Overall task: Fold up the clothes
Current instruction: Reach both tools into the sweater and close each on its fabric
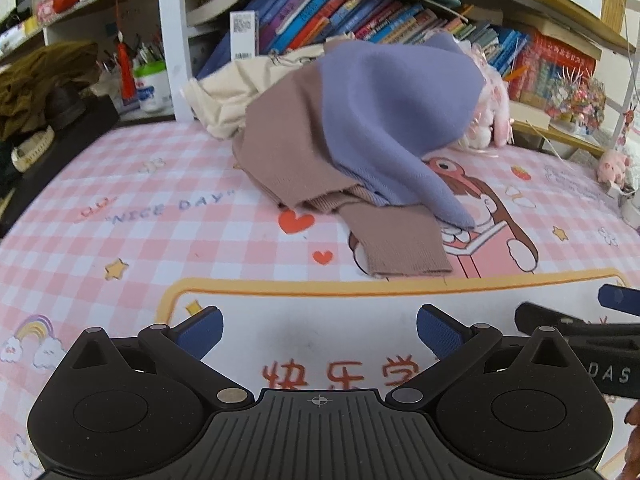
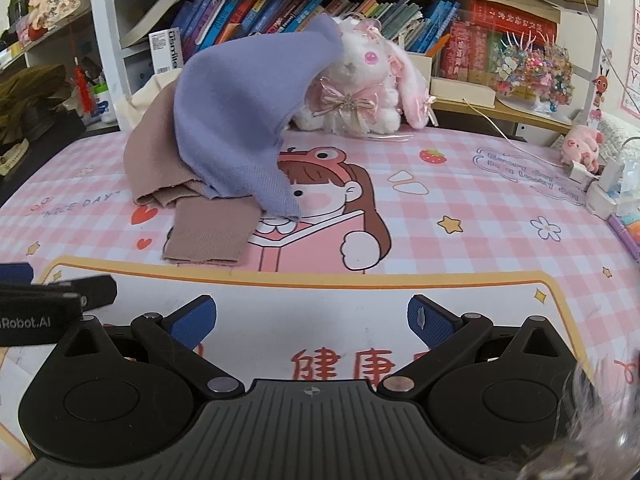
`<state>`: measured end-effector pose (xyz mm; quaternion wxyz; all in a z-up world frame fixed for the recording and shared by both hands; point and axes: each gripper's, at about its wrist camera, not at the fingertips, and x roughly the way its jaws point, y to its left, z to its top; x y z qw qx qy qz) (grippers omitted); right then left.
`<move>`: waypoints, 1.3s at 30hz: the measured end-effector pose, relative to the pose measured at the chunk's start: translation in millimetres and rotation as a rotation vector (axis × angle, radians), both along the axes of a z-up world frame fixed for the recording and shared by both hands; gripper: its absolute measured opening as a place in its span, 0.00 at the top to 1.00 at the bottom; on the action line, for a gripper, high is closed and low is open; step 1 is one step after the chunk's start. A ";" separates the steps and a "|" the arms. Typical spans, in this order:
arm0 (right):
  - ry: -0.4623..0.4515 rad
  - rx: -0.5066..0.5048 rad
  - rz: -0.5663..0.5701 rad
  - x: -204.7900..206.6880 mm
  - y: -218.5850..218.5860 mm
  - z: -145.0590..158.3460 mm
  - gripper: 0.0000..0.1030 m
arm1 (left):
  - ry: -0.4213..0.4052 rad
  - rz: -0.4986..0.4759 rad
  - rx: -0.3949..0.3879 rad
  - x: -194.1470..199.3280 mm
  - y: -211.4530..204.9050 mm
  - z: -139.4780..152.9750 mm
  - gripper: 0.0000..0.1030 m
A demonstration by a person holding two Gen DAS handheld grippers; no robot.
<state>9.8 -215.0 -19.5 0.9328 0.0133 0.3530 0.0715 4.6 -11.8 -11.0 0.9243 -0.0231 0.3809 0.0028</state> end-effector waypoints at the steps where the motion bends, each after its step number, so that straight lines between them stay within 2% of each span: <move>1: 0.002 0.005 0.002 0.8 -1.5 -0.4 0.00 | 0.007 -0.001 -0.007 0.3 -0.9 -0.9 0.00; 15: -0.012 0.033 0.056 23.3 -37.1 -2.5 0.00 | 0.017 0.040 0.009 18.2 -32.5 -3.6 0.00; 28: 0.031 0.186 0.018 66.2 -96.1 3.2 0.00 | -0.136 0.006 0.140 90.5 -83.8 19.6 0.00; 34: 0.018 0.180 -0.014 65.3 -116.3 2.7 0.00 | -0.180 0.022 0.245 122.1 -110.5 21.4 0.00; 39: 0.020 0.198 -0.039 61.0 -131.2 -0.7 0.00 | -0.203 0.019 0.283 131.1 -124.1 22.5 0.00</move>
